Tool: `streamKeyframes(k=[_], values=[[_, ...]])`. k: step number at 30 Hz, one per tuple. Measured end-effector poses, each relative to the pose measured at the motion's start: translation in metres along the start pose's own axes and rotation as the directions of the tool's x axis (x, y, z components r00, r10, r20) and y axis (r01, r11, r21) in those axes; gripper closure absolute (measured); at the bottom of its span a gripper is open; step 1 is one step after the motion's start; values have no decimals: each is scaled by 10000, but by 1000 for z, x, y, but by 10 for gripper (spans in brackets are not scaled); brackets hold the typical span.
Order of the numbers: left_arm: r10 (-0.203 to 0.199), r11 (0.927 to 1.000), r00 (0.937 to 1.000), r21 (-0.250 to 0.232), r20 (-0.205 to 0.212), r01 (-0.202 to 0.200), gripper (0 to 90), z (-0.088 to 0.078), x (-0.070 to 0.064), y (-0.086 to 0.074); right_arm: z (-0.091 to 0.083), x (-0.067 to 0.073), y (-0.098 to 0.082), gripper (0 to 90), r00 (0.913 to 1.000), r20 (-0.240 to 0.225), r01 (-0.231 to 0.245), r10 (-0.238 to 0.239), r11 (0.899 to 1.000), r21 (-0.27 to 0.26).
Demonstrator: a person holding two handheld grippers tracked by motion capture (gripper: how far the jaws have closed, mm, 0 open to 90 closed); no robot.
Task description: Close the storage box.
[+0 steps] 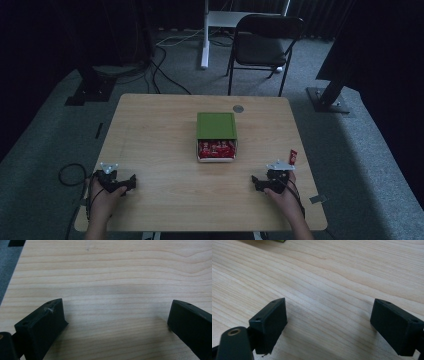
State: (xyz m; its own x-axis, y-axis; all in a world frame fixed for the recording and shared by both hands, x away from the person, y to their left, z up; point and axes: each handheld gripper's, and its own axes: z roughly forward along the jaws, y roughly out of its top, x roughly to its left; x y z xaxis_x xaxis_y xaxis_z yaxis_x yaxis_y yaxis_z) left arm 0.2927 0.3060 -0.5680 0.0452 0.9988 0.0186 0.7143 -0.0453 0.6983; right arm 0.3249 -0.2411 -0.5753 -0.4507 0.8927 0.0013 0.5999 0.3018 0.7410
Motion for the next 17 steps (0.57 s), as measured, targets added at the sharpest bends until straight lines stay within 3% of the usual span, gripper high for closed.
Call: streamKeyframes(k=[9,17], values=[[-310,9995,9992,-60,-261,309,19,-1,-3,-2,0,0,0,122,10000,-26,6,-6,10000,13],[-314,9995,9992,-62,-259,313,17,-1,-3,-2,0,0,0,121,10000,-25,13,-13,10000,15]])
